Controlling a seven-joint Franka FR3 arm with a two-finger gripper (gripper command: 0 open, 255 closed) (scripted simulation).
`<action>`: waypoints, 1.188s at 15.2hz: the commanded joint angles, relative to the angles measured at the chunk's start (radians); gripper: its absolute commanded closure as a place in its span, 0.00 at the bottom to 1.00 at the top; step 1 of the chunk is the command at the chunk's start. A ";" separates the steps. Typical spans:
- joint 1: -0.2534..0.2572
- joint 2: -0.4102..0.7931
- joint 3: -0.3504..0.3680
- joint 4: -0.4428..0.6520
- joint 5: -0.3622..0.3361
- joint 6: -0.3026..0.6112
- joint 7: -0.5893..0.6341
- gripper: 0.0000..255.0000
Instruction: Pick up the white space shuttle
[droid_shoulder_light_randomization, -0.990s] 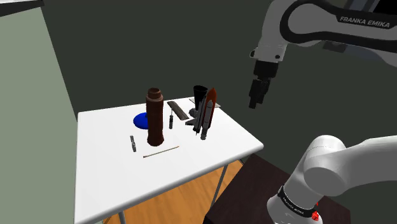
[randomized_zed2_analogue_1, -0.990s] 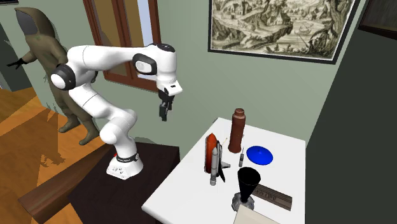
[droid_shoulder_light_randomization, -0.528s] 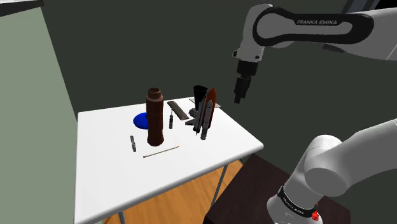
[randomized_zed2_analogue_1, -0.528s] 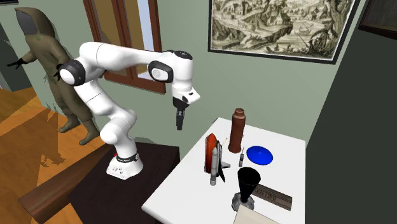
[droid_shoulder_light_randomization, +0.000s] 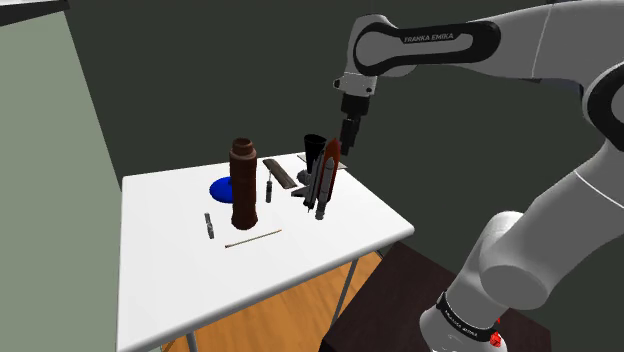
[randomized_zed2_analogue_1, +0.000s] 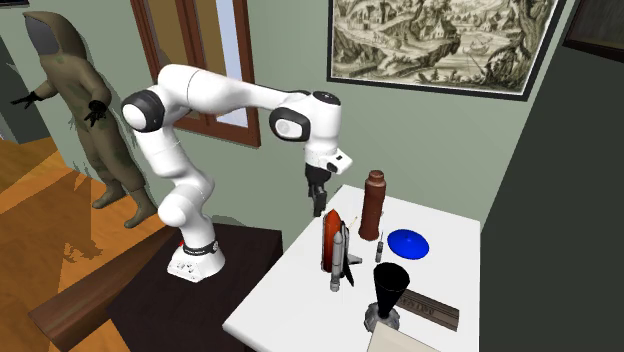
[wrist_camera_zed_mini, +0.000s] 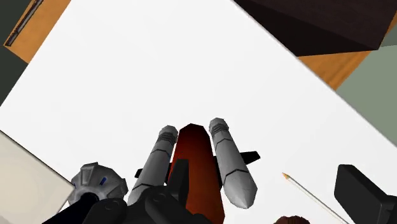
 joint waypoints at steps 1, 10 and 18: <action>0.005 0.076 -0.009 0.061 0.001 0.020 -0.052 0.00; 0.013 0.289 -0.012 0.224 0.016 0.085 -0.172 0.00; 0.013 0.298 -0.012 0.173 0.018 0.145 -0.174 1.00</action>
